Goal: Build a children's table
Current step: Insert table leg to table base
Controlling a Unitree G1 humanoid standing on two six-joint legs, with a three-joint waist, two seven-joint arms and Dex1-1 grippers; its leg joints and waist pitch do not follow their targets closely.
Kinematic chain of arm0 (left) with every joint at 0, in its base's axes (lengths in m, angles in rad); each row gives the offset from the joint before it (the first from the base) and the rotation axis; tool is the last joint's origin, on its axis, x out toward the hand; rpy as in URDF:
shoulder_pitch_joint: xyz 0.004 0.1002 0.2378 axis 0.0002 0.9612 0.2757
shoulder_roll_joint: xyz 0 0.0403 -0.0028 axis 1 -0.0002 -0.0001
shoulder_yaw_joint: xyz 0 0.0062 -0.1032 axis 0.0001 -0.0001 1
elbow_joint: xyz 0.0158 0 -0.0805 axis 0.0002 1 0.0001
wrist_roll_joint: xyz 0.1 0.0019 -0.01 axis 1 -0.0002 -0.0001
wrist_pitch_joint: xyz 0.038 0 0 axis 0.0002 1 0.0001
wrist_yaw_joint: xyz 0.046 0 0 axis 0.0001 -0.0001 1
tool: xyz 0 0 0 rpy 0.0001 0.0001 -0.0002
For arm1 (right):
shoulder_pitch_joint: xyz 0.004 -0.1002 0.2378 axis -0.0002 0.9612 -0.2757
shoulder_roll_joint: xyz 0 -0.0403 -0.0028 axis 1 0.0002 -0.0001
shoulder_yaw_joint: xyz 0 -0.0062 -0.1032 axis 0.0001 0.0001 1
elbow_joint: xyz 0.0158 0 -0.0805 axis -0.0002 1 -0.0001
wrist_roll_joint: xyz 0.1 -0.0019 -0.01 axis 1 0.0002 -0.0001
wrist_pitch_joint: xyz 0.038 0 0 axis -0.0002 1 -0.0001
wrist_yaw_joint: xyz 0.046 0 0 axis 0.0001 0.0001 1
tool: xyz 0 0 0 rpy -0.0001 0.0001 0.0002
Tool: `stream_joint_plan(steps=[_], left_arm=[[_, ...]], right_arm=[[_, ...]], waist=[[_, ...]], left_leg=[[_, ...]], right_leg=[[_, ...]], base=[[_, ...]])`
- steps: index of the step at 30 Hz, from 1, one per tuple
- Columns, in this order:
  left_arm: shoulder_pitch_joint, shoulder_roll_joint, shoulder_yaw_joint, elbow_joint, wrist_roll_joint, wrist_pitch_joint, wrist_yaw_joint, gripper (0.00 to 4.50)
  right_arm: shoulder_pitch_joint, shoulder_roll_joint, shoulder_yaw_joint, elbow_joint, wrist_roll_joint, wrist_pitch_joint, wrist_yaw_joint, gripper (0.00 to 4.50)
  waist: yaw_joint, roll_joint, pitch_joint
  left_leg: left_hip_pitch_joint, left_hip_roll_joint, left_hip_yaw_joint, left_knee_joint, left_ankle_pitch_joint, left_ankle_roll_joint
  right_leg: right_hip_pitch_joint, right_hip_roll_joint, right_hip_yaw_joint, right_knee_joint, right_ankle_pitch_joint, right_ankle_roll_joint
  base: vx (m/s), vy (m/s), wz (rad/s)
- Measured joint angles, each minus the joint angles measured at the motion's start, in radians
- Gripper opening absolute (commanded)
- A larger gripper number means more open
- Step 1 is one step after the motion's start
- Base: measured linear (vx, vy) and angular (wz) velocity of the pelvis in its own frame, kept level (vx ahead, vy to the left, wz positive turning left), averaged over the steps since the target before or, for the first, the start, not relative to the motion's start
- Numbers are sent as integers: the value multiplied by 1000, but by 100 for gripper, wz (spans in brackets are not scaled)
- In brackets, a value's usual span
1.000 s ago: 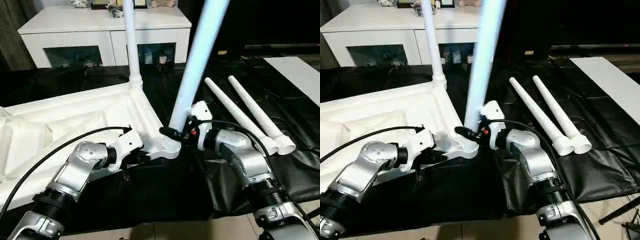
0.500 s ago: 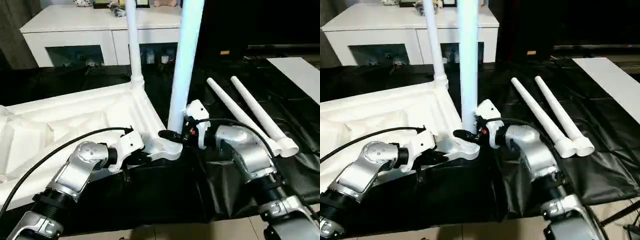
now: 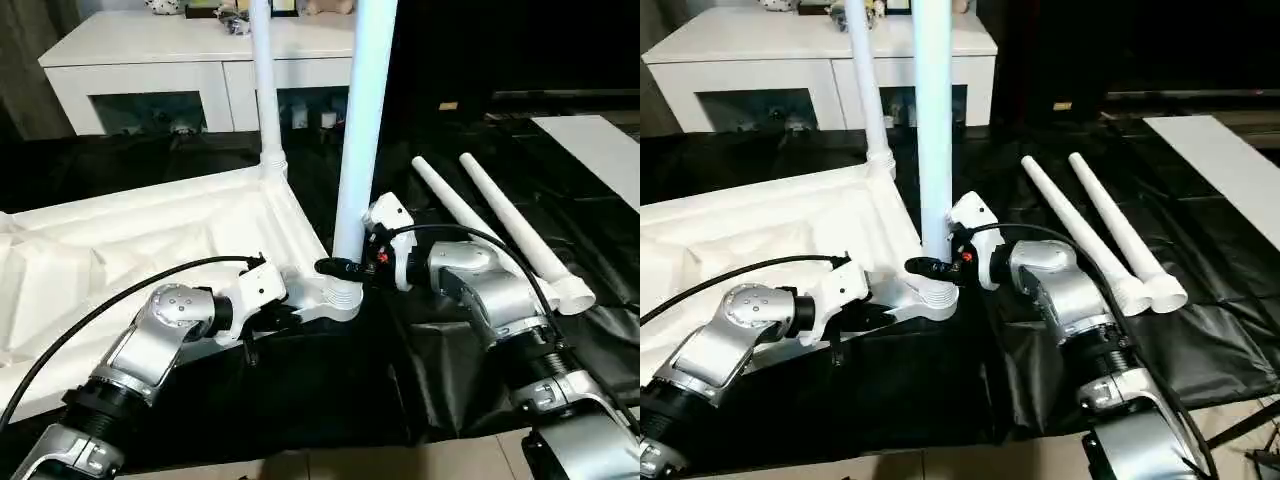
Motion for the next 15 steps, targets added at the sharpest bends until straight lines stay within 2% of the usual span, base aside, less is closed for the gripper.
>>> stream_joint_plan(steps=[10,15], left_arm=[[10,9,0,-15,2,9,4,0],[10,9,-1,-16,1,11,4,0]], right_arm=[[20,24,-21,9,4,-22,-20,184],[25,25,-21,7,4,-25,-20,184]], waist=[[-6,-10,-6],[-6,-11,-7]], left_leg=[[0,0,0,-1,0,0],[0,-1,0,-2,0,0]], right_leg=[[0,0,0,0,0,0],[0,0,0,-1,0,0]], base=[[0,0,0],[0,0,0]])
